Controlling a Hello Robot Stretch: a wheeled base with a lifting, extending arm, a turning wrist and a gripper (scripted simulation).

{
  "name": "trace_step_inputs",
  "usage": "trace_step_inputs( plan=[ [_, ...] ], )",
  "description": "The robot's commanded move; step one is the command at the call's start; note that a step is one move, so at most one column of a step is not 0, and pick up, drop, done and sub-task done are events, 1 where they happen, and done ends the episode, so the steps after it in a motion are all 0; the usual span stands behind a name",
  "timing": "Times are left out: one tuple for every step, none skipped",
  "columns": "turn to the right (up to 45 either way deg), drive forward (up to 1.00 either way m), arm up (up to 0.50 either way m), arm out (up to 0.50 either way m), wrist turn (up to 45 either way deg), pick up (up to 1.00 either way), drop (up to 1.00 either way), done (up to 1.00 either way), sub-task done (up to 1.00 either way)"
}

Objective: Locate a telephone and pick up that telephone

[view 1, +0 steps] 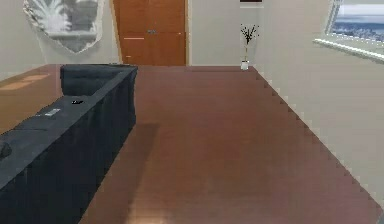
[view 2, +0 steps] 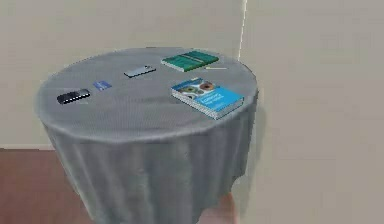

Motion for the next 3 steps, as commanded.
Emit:
trace_step_inputs(
  plan=[
    [0.0, 0.15, 0.0, 0.0, 0.0, 0.0, 0.0, 0.0, 0.0],
    [-15.0, 0.0, 0.0, 0.0, 0.0, 0.0, 0.0, 0.0, 0.0],
    [0.0, 0.0, 0.5, 0.0, 0.0, 0.0, 0.0, 0.0, 0.0]
  ],
)
